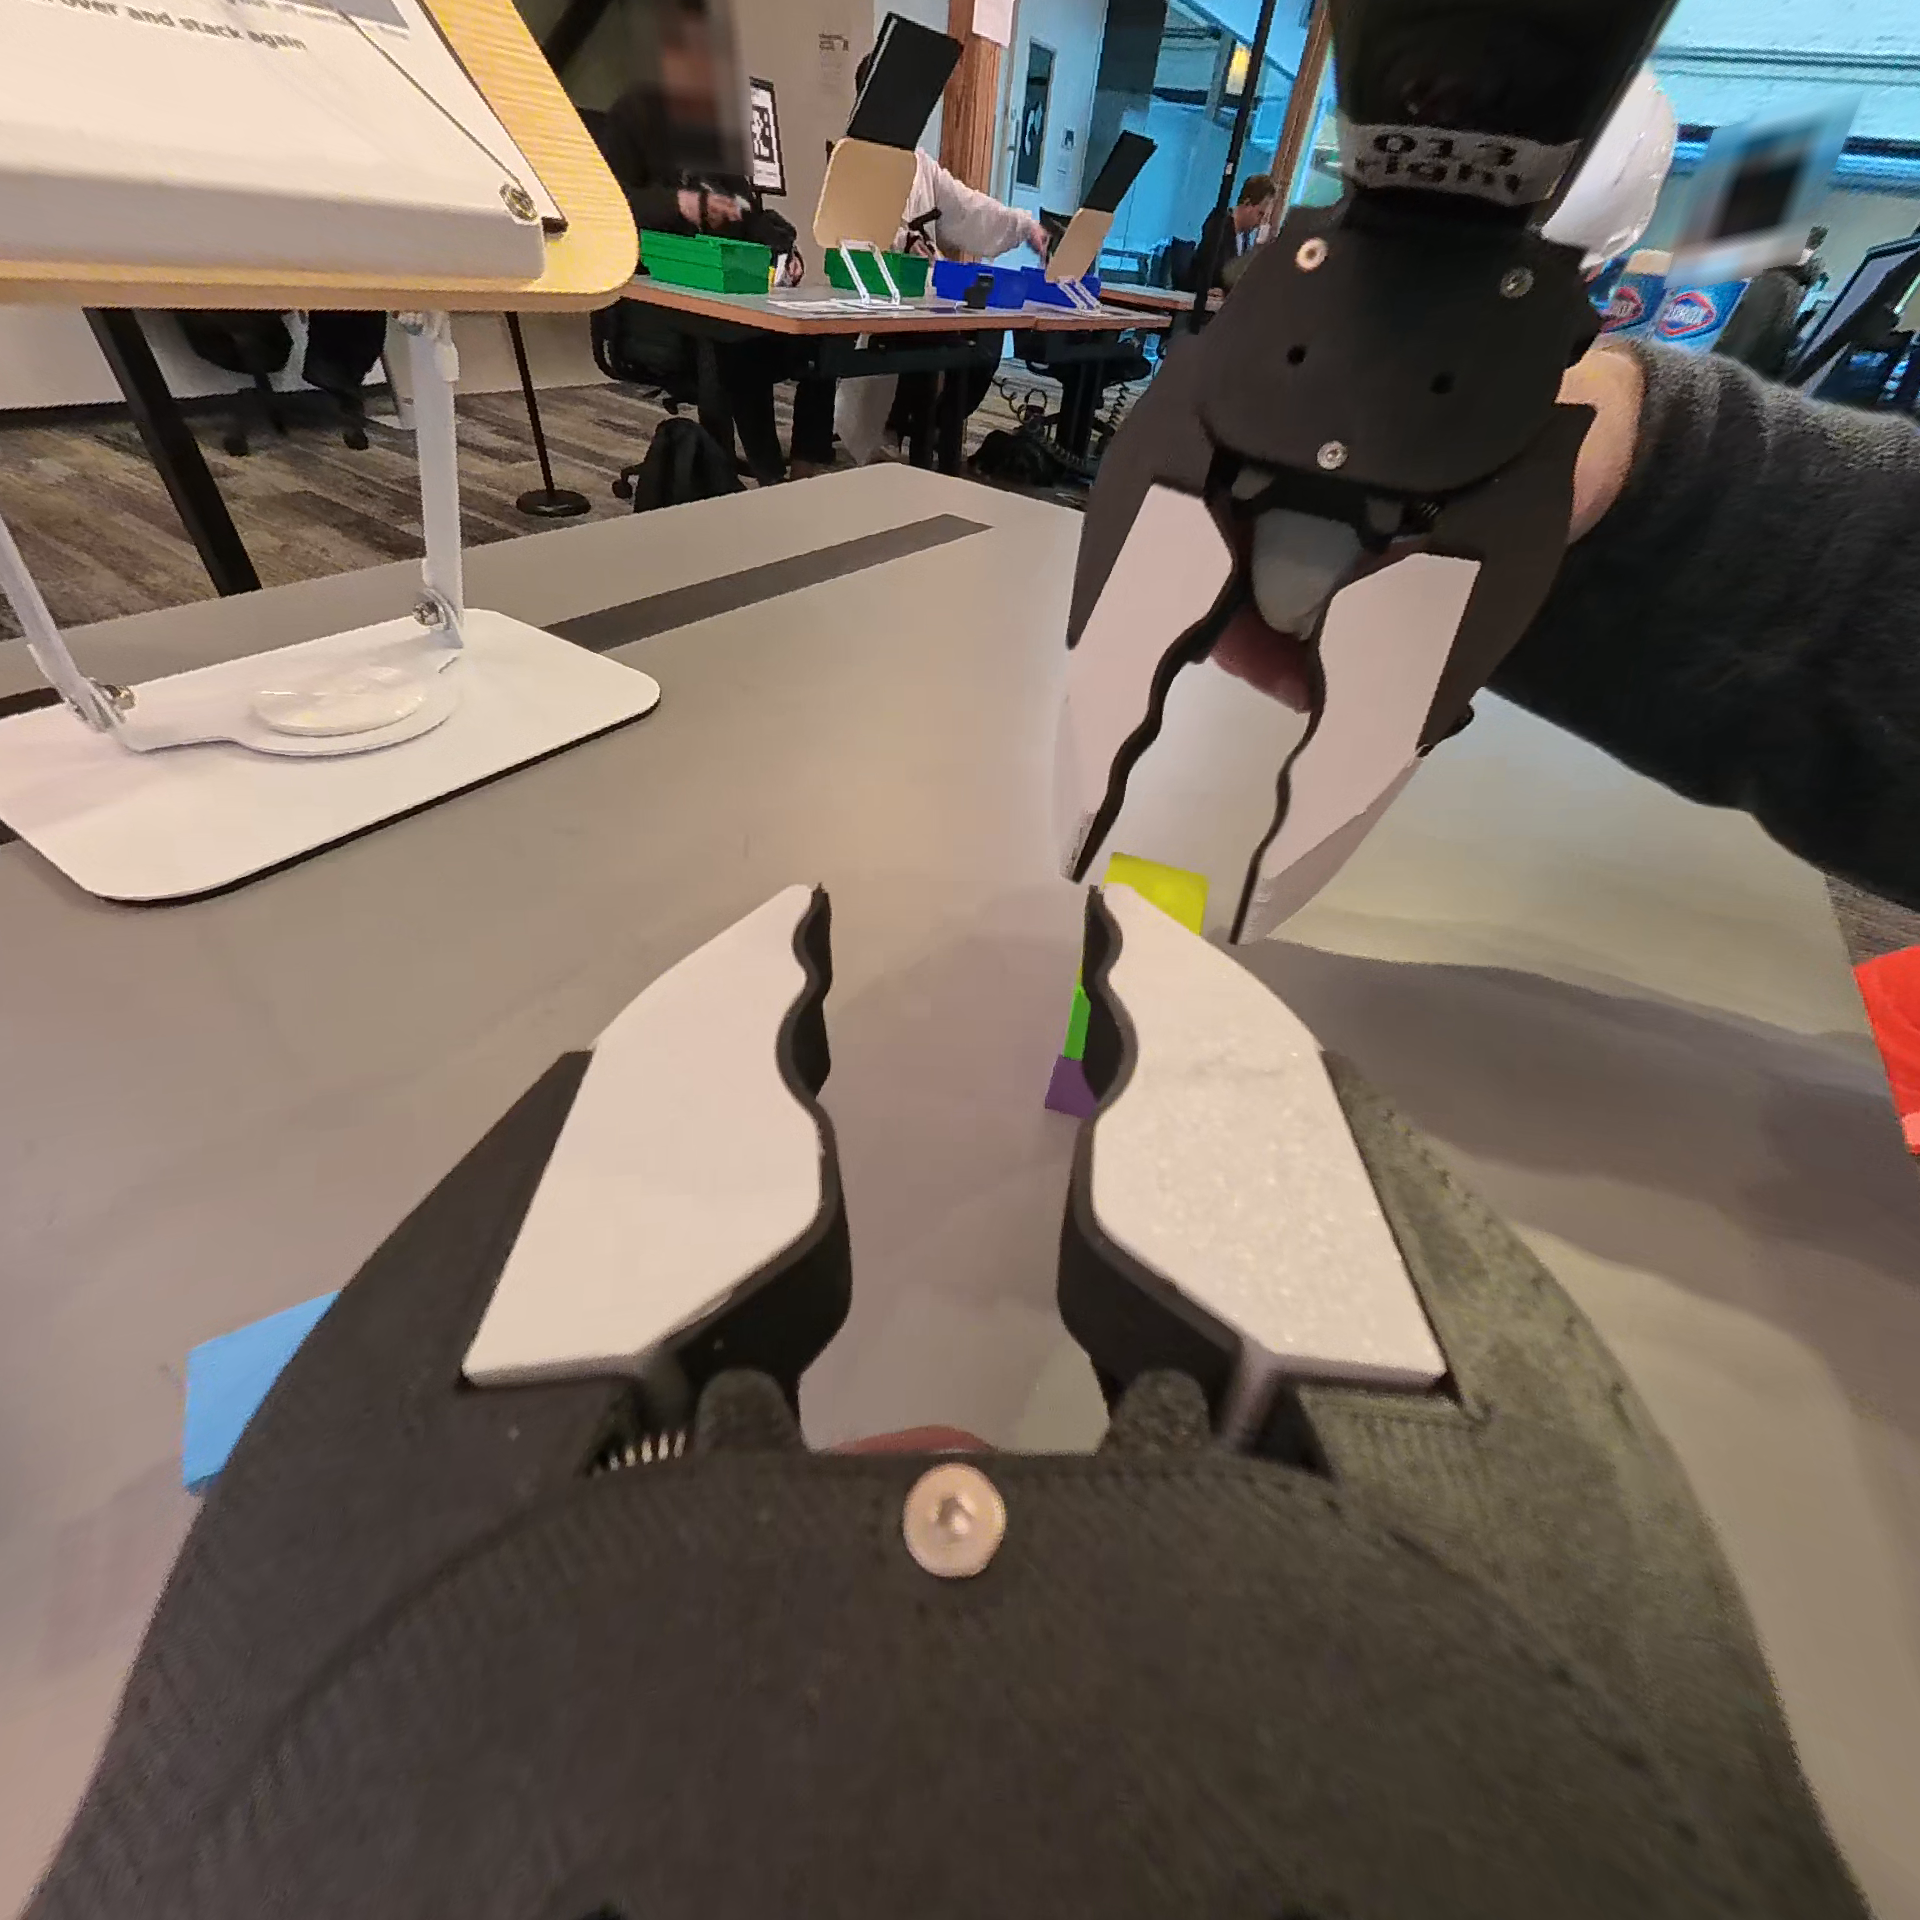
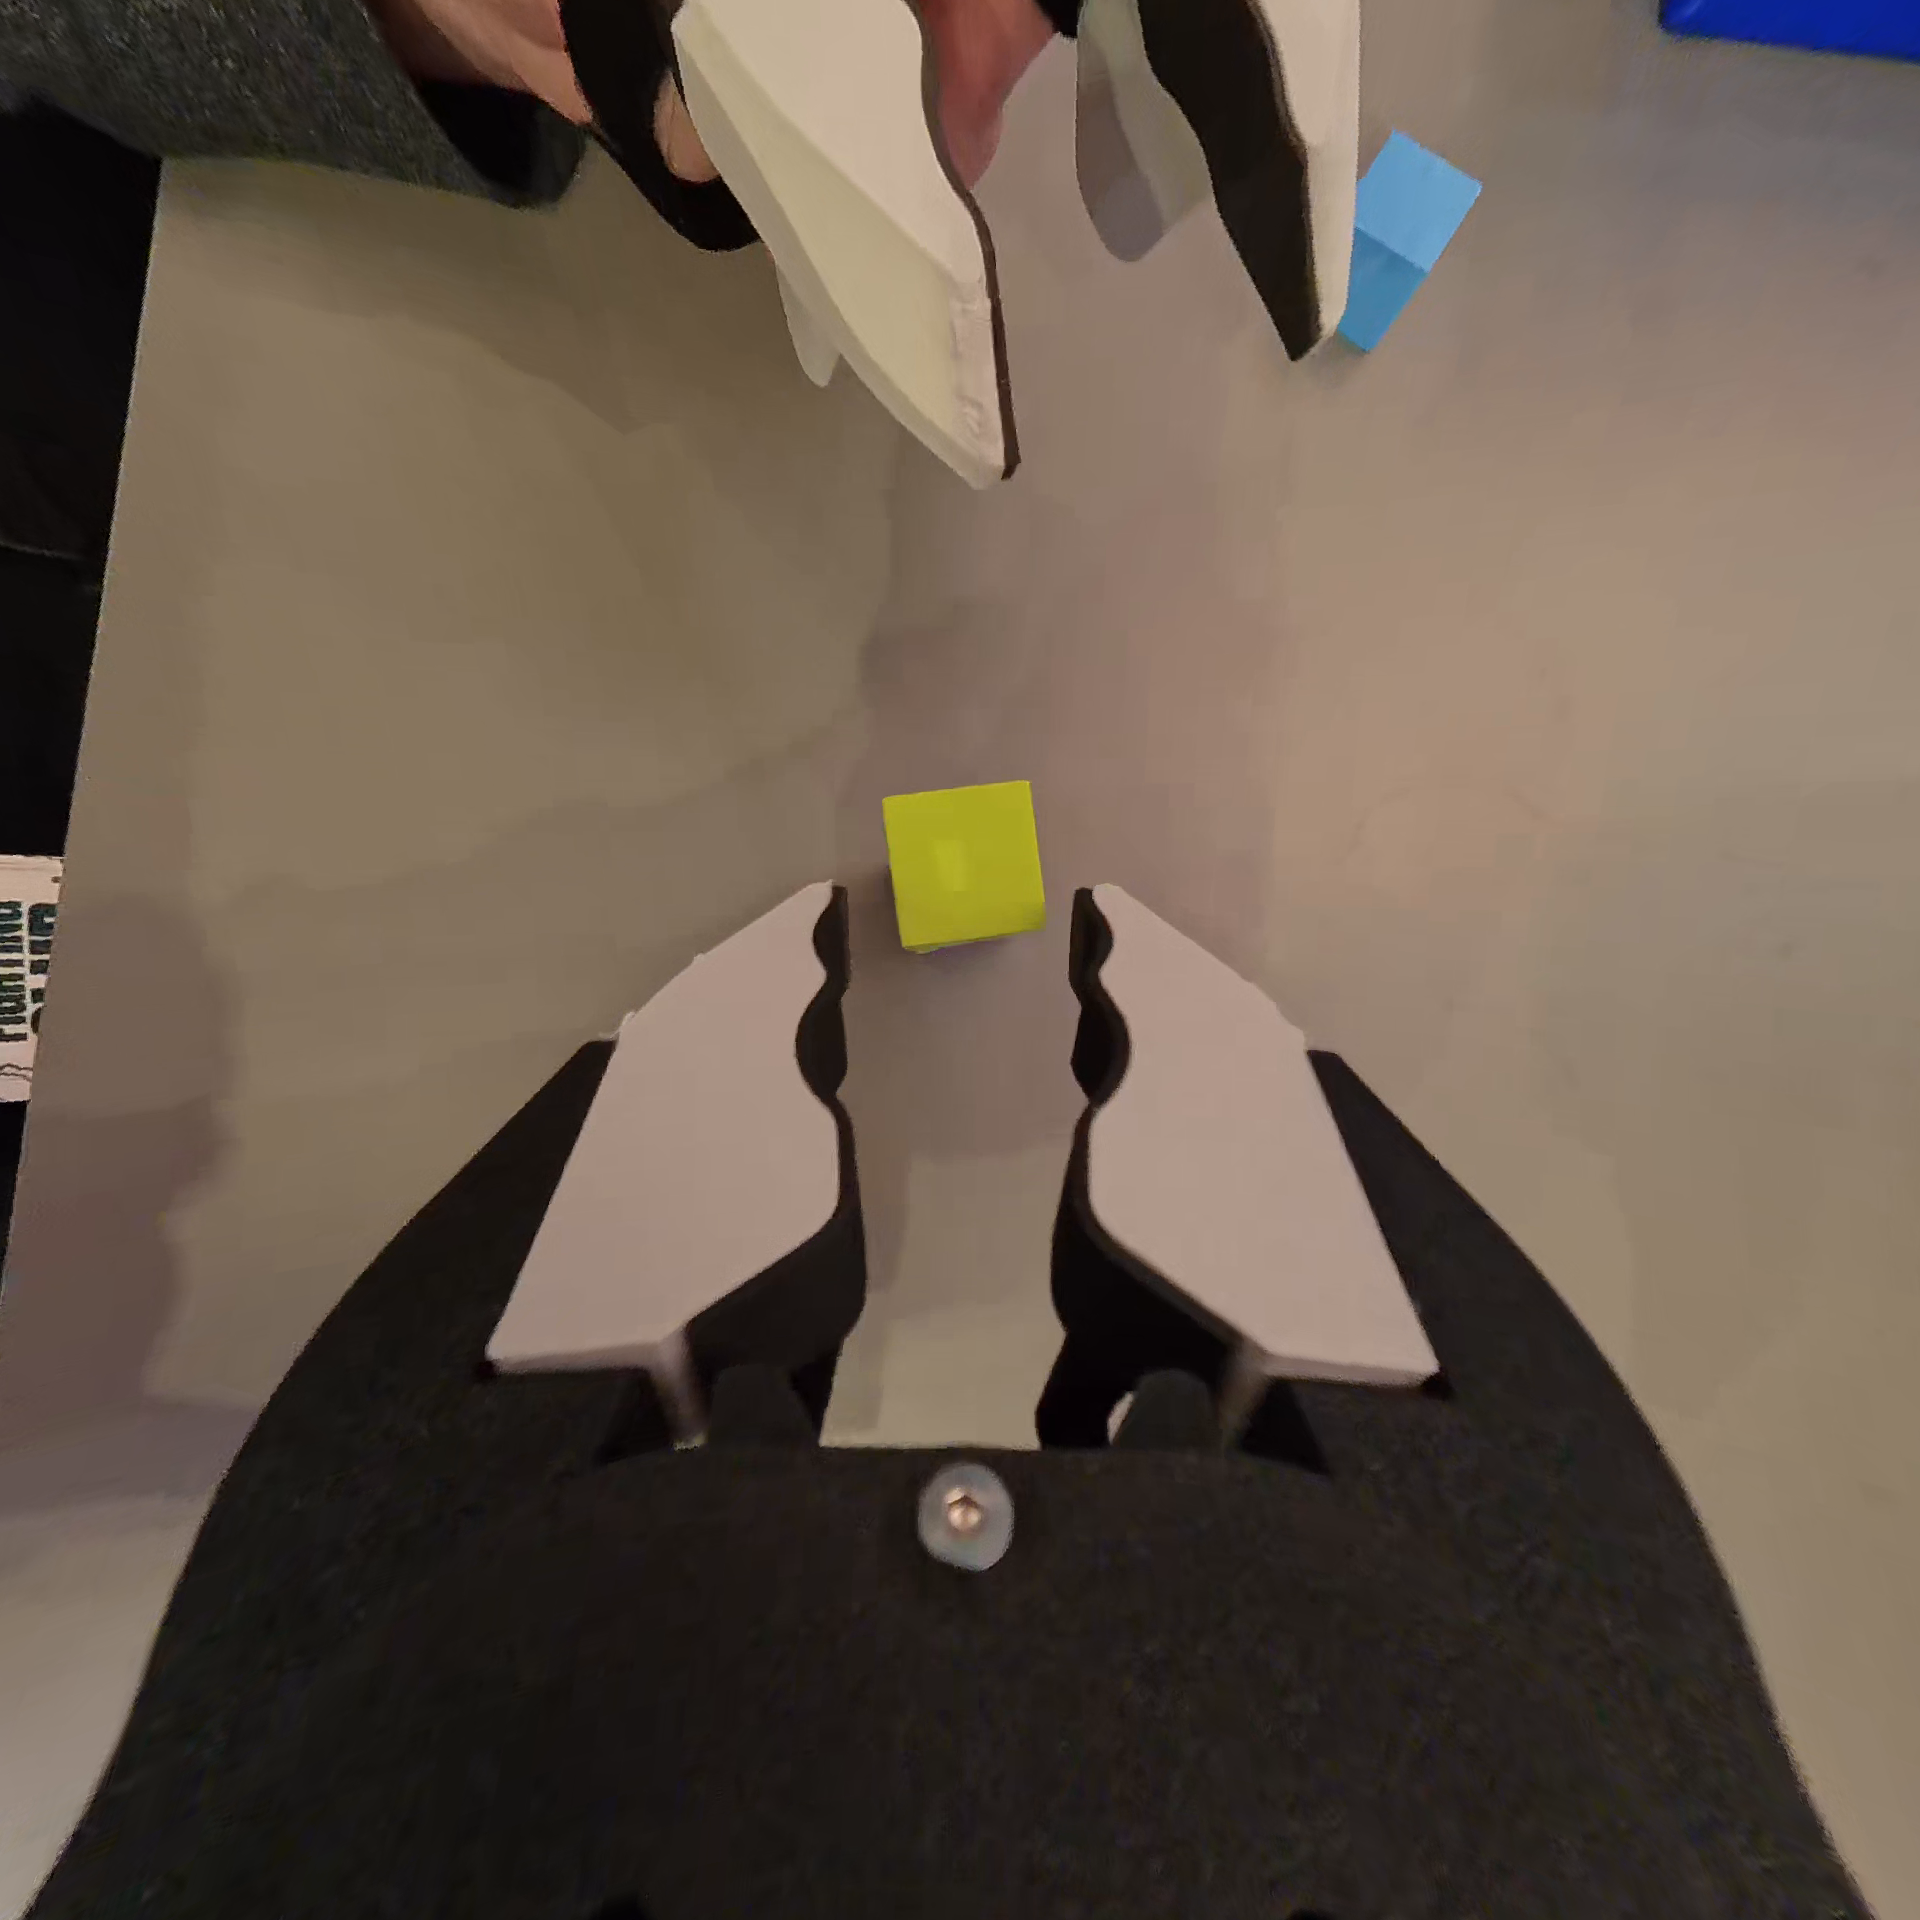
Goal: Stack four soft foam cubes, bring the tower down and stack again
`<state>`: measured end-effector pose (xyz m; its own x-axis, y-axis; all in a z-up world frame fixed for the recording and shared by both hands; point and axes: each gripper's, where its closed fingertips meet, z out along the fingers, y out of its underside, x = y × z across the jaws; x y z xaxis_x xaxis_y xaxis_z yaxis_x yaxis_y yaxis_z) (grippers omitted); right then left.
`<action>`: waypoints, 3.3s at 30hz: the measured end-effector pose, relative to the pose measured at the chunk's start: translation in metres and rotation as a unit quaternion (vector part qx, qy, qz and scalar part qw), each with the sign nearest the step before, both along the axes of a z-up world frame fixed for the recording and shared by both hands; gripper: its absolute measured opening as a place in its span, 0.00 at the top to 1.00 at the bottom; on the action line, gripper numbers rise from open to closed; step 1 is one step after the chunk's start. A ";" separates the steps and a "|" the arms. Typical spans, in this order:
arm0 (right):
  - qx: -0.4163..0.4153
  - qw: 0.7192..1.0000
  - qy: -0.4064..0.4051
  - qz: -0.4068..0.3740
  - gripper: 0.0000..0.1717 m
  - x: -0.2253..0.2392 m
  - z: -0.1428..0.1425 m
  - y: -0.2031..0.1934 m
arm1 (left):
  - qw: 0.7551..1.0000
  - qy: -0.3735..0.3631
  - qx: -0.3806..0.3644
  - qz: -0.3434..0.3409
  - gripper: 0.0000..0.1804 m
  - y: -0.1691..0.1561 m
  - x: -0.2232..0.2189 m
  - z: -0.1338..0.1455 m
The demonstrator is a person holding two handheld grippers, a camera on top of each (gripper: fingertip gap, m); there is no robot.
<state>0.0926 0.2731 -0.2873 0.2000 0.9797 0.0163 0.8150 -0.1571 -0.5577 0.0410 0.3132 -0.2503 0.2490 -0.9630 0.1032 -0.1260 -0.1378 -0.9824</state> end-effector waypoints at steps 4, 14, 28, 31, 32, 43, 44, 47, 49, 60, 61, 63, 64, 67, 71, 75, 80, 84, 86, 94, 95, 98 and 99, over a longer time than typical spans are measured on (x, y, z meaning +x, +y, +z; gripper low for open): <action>0.000 1.000 0.005 0.011 0.82 -0.003 -0.003 -0.001 | 1.000 0.003 0.001 0.001 0.75 0.000 0.000 0.000; -0.003 0.999 0.018 0.037 0.84 -0.006 0.002 0.000 | 1.000 0.004 0.000 0.004 0.76 0.002 0.000 -0.002; -0.006 0.997 0.029 0.065 0.84 -0.004 0.007 0.001 | 1.000 0.007 -0.008 0.007 0.76 0.005 0.000 -0.005; -0.009 0.997 0.024 0.075 0.84 -0.005 0.006 0.001 | 1.000 0.007 -0.010 0.007 0.76 0.005 0.000 -0.005; -0.010 0.997 0.022 0.078 0.84 -0.004 0.005 0.001 | 1.000 0.007 -0.010 0.008 0.76 0.005 0.000 -0.005; -0.019 0.997 0.028 0.076 0.84 -0.003 -0.001 0.002 | 1.000 0.009 -0.012 0.007 0.76 0.007 0.001 -0.007; -0.020 0.997 0.028 0.075 0.84 -0.003 -0.002 0.002 | 1.000 0.009 -0.012 0.007 0.76 0.006 0.002 -0.007; -0.020 0.997 0.028 0.073 0.84 -0.003 -0.003 0.003 | 1.000 0.012 -0.012 0.005 0.76 0.006 0.003 -0.008; -0.022 0.997 0.027 0.072 0.84 -0.002 -0.004 0.003 | 1.000 0.012 -0.013 0.005 0.76 0.006 0.003 -0.008; -0.024 0.997 0.026 0.075 0.84 -0.002 -0.004 0.002 | 1.000 0.013 -0.012 0.005 0.76 0.006 0.003 -0.008; -0.025 0.997 0.026 0.075 0.84 -0.002 -0.004 0.002 | 1.000 0.014 -0.012 0.005 0.76 0.006 0.003 -0.009; -0.025 0.997 0.023 0.075 0.84 -0.001 -0.004 0.002 | 1.000 0.013 -0.012 0.005 0.76 0.006 0.003 -0.009; -0.025 0.997 0.022 0.074 0.84 -0.001 -0.004 0.002 | 1.000 0.013 -0.012 0.005 0.76 0.006 0.003 -0.008; -0.026 0.997 0.024 0.075 0.84 -0.002 -0.003 0.001 | 1.000 0.014 -0.012 0.005 0.76 0.007 0.003 -0.009; -0.026 0.997 0.024 0.075 0.84 -0.003 -0.004 0.001 | 1.000 0.014 -0.012 0.005 0.76 0.007 0.003 -0.009; -0.027 0.997 0.026 0.073 0.84 -0.003 -0.004 0.001 | 1.000 0.015 -0.012 0.004 0.76 0.007 0.003 -0.009; -0.029 0.997 0.025 0.068 0.84 -0.003 -0.004 0.001 | 1.000 0.015 -0.013 0.004 0.76 0.007 0.004 -0.010; -0.030 0.997 0.025 0.065 0.84 -0.003 -0.004 0.001 | 1.000 0.016 -0.012 0.004 0.76 0.006 0.004 -0.010; -0.031 0.997 0.024 0.064 0.84 -0.003 -0.004 0.001 | 1.000 0.016 -0.011 0.004 0.76 0.006 0.004 -0.010; -0.037 0.997 0.023 0.056 0.84 -0.004 -0.005 0.001 | 1.000 0.016 -0.011 0.003 0.76 0.006 0.004 -0.010; -0.037 0.998 0.022 0.056 0.84 -0.004 -0.006 0.001 | 1.000 0.016 -0.011 0.003 0.76 0.006 0.005 -0.010; -0.039 0.998 0.010 0.051 0.81 -0.002 -0.011 0.001 | 1.000 0.017 -0.010 0.003 0.76 0.006 0.005 -0.010; -0.040 0.998 0.006 0.049 0.80 -0.001 -0.012 0.001 | 1.000 0.017 -0.011 0.003 0.76 0.006 0.005 -0.011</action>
<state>0.0911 0.2742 -0.2996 0.1036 0.9925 -0.0648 0.8220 -0.1221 -0.5562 0.0457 0.3190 -0.2608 0.2576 -0.9593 0.1156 -0.1579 -0.1598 -0.9744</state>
